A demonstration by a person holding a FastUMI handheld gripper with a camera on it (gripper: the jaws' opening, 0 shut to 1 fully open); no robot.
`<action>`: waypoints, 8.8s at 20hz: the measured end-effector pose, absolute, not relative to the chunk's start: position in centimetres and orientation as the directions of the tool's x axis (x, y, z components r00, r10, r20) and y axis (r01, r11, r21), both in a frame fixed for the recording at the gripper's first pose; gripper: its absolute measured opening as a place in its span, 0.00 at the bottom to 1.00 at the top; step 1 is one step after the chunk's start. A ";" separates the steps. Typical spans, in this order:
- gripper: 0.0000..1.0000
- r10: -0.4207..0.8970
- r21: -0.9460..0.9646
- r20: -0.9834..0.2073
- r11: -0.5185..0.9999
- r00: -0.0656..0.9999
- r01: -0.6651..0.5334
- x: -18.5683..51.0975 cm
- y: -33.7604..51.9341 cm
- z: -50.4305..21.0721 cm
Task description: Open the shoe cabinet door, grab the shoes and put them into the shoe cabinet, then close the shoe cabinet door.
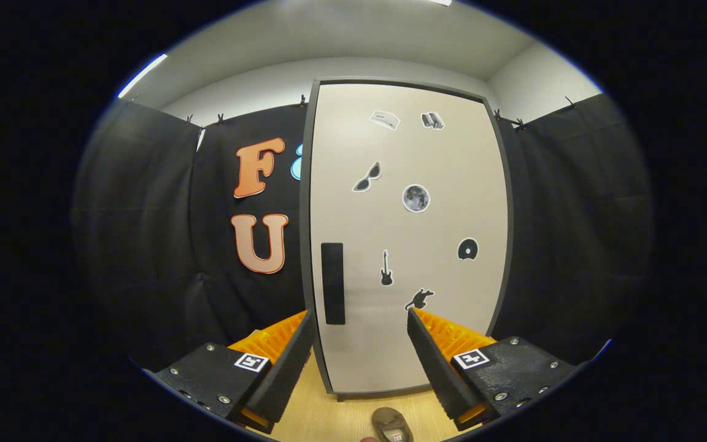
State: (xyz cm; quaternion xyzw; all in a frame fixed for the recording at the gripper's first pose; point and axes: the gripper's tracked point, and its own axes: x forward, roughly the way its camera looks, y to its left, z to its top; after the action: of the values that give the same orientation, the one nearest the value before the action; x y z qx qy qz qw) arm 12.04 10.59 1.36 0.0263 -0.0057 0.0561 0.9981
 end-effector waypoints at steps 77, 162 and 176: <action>0.27 -0.230 0.102 -0.048 0.967 0.972 0.233 11.8 -2.0 -1.1; 0.22 0.333 0.225 -0.680 0.943 0.653 -0.247 21.6 17.0 -47.4; 0.08 0.279 0.182 -0.663 0.960 0.694 -0.212 23.3 16.5 -46.8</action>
State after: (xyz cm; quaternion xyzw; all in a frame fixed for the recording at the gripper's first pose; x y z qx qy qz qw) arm 23.26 16.48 -46.83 0.0456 0.3674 0.1335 0.9193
